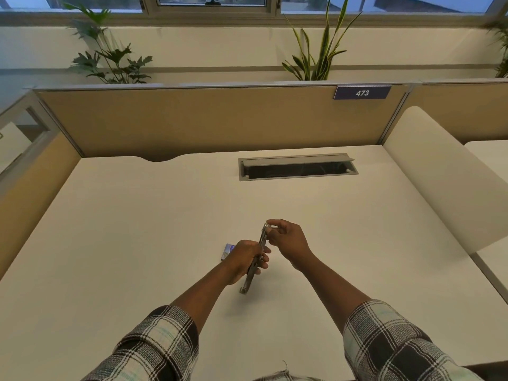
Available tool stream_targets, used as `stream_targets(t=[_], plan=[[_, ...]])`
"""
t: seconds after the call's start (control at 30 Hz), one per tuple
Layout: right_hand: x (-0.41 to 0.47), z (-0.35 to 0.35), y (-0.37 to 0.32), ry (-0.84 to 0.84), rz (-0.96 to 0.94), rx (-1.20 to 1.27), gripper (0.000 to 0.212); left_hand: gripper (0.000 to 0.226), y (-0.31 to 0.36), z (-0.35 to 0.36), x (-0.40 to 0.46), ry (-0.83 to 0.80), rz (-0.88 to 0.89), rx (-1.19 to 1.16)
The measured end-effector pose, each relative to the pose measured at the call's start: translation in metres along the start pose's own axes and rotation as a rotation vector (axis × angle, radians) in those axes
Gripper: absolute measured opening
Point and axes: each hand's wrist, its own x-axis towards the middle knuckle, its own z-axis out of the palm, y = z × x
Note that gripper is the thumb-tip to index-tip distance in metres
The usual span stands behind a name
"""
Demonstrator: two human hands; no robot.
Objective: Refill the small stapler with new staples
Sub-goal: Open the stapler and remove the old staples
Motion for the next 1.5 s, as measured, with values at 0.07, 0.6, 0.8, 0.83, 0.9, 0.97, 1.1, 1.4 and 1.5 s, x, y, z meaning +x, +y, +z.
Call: stream_targets(t=[0.07,0.6,0.8,0.83,0.9,0.97,1.1,1.4,1.5], plan=[[0.001,0.000,0.003,0.001,0.044,0.069,0.025,0.025,0.000,0.000,-0.001,0.061,0.008,0.057],[0.020,0.019,0.026,-0.039,0.445,0.416,0.015,0.030,-0.001,-0.005,0.014,0.345,0.171,0.669],[0.034,0.014,0.033,-0.057,0.473,0.373,0.018,0.021,-0.002,-0.008,0.028,0.368,0.161,0.880],[0.037,0.013,0.034,-0.062,0.481,0.348,0.019,0.021,-0.004,-0.008,0.031,0.362,0.167,0.911],[0.044,0.010,0.038,-0.073,0.502,0.287,0.022,0.021,-0.007,-0.007,0.038,0.343,0.200,0.990],[0.046,0.007,0.041,-0.097,0.507,0.222,0.021,0.021,-0.010,-0.008,0.042,0.348,0.236,1.044],[0.051,0.000,0.046,-0.117,0.487,0.096,0.031,0.024,-0.018,-0.009,0.053,0.314,0.222,0.977],[0.058,-0.009,0.057,-0.138,0.378,-0.094,0.026,0.024,-0.038,-0.015,0.067,0.322,0.231,0.983],[0.058,-0.010,0.061,-0.106,0.359,-0.062,0.014,0.020,-0.039,-0.016,0.067,0.294,0.229,0.918]])
